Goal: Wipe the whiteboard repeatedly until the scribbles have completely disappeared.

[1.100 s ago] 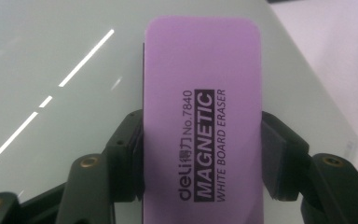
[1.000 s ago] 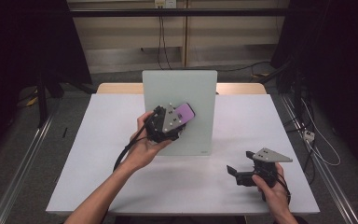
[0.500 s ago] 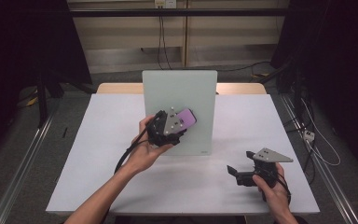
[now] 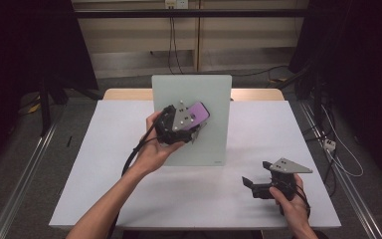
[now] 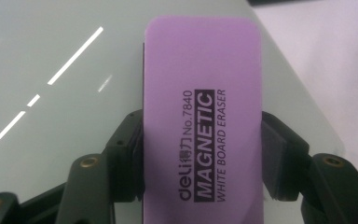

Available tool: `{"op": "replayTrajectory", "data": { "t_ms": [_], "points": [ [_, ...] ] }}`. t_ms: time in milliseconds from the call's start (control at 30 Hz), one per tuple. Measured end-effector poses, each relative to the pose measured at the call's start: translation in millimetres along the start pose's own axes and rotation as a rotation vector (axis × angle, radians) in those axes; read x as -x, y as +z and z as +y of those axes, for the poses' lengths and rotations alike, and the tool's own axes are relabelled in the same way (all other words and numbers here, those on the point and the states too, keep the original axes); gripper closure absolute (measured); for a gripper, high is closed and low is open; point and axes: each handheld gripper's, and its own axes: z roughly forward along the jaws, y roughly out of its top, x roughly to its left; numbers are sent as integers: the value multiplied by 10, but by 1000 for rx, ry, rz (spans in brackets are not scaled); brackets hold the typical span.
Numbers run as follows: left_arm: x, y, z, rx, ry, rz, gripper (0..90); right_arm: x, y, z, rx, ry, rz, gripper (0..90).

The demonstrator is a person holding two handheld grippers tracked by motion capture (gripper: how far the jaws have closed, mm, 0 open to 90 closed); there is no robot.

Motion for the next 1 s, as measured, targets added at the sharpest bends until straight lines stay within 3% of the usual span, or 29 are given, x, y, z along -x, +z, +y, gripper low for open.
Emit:
{"op": "replayTrajectory", "data": {
  "t_ms": [33,233,400,567,867,1000],
  "points": [
    [54,30,-4,-17,23,-4,412,0,-2,0,0,1,0,45],
    [327,175,-102,-52,39,-61,413,3,-4,-2,0,-3,2,45],
    [441,228,-181,-72,41,-91,413,2,-6,-2,-1,-3,3,45],
    [342,177,-154,-59,19,-83,413,3,-3,-1,-1,0,1,45],
    [-67,-61,25,3,-77,30,413,6,-7,-3,2,-2,5,45],
    [-11,-33,10,-14,-60,33,413,6,-2,-1,2,1,3,45]
  ]
}}
